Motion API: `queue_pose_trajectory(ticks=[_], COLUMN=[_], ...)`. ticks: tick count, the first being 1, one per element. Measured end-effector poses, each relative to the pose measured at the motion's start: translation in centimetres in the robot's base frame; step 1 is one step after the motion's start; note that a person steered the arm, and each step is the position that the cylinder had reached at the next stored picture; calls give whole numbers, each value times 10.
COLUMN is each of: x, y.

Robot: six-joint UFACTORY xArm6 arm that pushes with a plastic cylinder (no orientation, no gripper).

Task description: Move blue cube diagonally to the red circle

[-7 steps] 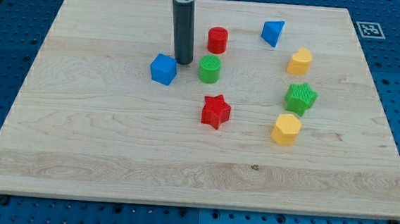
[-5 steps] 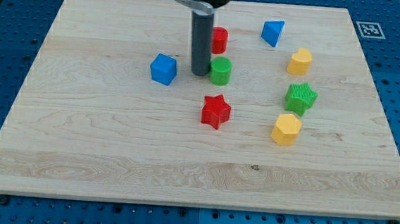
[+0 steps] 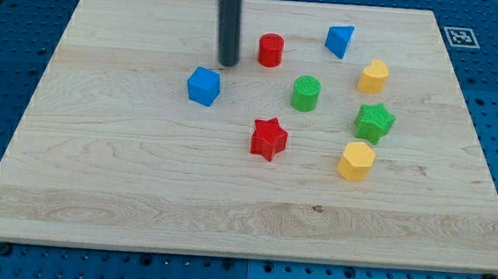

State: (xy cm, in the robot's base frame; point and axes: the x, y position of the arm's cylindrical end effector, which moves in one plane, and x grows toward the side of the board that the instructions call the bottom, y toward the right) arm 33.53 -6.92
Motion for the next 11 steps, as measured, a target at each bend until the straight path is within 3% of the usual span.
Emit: queue_pose_trajectory(ticks=[1, 6, 11], x=[12, 50, 71], y=[-33, -49, -32])
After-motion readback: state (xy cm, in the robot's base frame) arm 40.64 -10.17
